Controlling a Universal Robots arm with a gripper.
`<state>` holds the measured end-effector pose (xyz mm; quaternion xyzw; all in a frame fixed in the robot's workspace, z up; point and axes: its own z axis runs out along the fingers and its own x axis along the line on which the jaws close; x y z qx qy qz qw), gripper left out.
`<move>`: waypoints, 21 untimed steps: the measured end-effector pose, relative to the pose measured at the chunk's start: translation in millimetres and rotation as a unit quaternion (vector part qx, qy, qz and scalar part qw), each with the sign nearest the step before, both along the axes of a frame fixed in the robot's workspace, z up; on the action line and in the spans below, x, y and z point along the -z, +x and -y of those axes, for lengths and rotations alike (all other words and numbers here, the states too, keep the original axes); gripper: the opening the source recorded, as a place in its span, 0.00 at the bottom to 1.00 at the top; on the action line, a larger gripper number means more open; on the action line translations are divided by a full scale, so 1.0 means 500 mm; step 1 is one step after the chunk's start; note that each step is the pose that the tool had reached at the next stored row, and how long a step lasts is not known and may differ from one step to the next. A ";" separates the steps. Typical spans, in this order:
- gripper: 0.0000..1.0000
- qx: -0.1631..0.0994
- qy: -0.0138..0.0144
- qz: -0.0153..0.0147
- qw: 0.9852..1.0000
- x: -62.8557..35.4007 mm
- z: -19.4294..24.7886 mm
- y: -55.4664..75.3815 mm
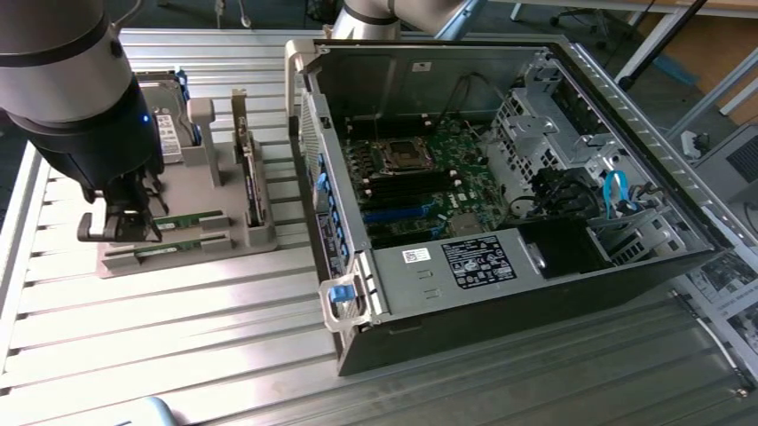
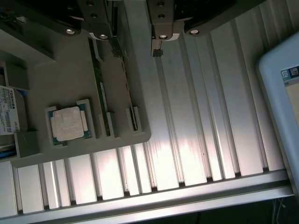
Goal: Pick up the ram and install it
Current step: 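Pick up the ram and move it above insertion slot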
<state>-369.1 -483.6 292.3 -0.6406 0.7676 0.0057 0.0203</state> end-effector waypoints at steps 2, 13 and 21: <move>0.36 0.000 0.000 0.000 1.000 0.001 0.0000 0.000; 0.36 0.000 0.000 0.000 1.000 0.008 0.0000 0.000; 0.36 0.000 0.000 0.000 1.000 0.012 0.0000 0.000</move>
